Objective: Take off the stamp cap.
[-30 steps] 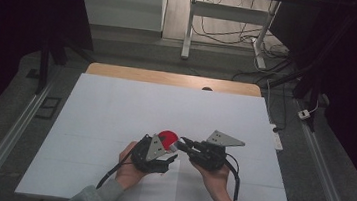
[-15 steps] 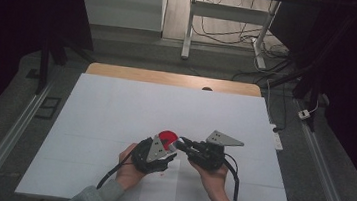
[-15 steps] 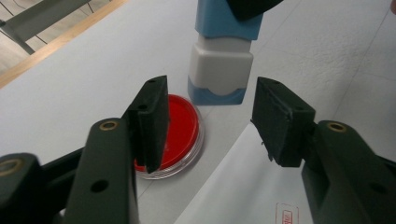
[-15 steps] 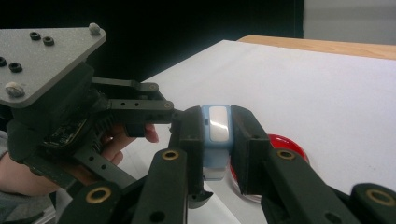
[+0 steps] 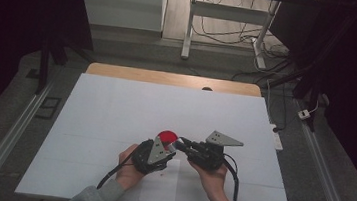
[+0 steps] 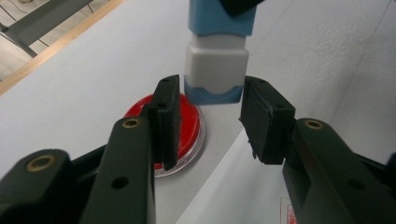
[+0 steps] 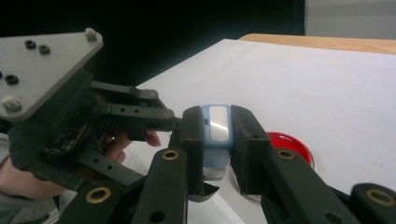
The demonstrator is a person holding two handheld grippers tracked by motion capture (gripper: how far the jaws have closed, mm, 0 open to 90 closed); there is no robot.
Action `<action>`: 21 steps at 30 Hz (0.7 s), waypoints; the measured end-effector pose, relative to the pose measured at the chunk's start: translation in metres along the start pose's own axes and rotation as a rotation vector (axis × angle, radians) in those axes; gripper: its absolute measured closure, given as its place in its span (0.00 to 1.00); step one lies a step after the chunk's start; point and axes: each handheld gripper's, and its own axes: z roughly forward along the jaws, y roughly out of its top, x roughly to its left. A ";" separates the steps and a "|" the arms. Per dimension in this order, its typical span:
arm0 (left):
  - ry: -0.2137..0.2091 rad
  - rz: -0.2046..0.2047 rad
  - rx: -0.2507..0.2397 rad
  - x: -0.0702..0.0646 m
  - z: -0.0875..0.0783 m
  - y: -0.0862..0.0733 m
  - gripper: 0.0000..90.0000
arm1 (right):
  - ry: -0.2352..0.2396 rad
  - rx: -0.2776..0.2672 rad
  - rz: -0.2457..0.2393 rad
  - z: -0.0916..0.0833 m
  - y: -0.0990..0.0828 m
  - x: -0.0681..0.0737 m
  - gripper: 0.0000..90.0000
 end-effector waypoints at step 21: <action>-0.003 0.004 0.004 0.000 0.000 -0.001 0.70 | 0.001 -0.006 0.017 0.001 -0.002 -0.001 0.83</action>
